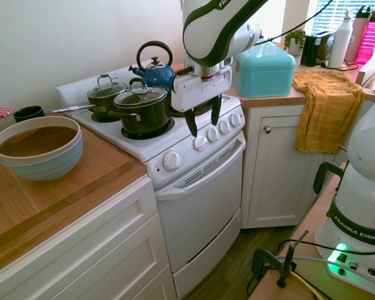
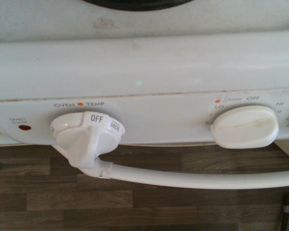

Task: Turn off the stove

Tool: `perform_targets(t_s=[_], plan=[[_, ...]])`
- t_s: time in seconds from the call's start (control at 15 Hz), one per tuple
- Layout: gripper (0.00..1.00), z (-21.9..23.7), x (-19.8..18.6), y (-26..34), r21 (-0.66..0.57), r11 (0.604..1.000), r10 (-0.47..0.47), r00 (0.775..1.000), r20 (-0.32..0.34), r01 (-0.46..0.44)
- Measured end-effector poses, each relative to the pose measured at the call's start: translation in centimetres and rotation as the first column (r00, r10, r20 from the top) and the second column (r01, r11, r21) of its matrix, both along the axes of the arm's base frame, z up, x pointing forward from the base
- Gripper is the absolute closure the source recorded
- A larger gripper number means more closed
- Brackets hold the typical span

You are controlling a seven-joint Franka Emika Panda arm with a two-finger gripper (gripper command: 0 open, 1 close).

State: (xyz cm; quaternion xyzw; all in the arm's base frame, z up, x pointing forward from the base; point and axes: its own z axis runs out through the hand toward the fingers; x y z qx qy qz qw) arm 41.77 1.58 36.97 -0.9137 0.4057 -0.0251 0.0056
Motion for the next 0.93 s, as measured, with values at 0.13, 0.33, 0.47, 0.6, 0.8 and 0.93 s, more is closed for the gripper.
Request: perform_targets(t_s=[0.13,0.33,0.47,0.6,0.8,0.93], plan=[[0.00,-0.2,0.0,0.0,0.001,1.000,-0.001,1.000,-0.005,0.001],[0.00,-0.6,0.9,-1.5,0.028,0.999,-0.025,1.000,-0.016,0.025],[0.00,-0.5,2.1,-3.2,0.063,0.997,-0.040,0.999,-0.020,0.042],[1.00,-0.8,3.2,-4.5,0.085,0.995,-0.048,0.998,-0.037,0.051],[1.00,-2.5,4.4,-5.7,0.089,0.994,-0.060,0.996,-0.071,0.066],[1.00,-3.0,4.7,-5.9,0.090,0.994,-0.055,0.995,-0.080,0.062]])
